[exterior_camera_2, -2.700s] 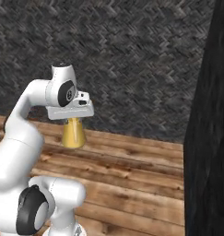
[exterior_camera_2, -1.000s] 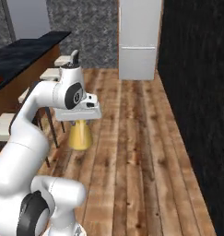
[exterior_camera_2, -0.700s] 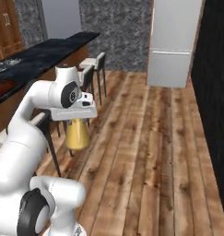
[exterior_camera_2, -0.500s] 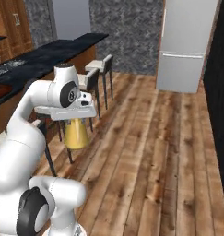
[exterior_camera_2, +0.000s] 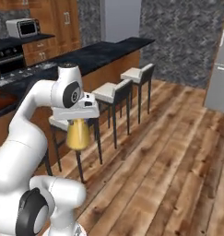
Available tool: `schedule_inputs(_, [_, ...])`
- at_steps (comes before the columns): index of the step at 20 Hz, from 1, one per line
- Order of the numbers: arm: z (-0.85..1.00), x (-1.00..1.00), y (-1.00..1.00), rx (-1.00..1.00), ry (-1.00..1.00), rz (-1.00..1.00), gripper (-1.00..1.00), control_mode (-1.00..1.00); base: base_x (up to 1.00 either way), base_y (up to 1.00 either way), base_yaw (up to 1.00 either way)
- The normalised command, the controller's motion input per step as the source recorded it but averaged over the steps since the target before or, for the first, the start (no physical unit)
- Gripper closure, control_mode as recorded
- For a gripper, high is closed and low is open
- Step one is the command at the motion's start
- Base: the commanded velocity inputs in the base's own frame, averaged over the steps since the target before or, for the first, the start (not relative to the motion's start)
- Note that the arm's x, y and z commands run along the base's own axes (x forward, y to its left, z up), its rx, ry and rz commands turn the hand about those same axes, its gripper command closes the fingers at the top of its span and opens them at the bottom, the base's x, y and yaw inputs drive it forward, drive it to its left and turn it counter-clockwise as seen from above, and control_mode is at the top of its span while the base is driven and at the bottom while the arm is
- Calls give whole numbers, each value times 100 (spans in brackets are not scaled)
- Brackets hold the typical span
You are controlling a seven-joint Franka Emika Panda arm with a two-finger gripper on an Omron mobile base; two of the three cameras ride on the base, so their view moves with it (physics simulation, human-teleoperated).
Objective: There is a tray on the dining counter. Grab the cup, mug, and pitcher and place them on the tray. The pitcher may be placed next to the tray if it cannot fit the tray.
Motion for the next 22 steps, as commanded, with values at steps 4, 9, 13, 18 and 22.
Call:
schedule_inputs(4, [0,0,0,0,0,0,100,100,100,-21,61])
schedule_inputs(9, [0,0,0,0,0,0,100,100,99,-24,63])
schedule_inputs(13, [0,0,0,0,0,0,100,100,68,-5,62])
schedule_inputs(18, [0,0,0,0,0,0,100,100,9,15,51])
schedule_inputs(22, [0,0,0,0,0,0,100,100,16,15,49])
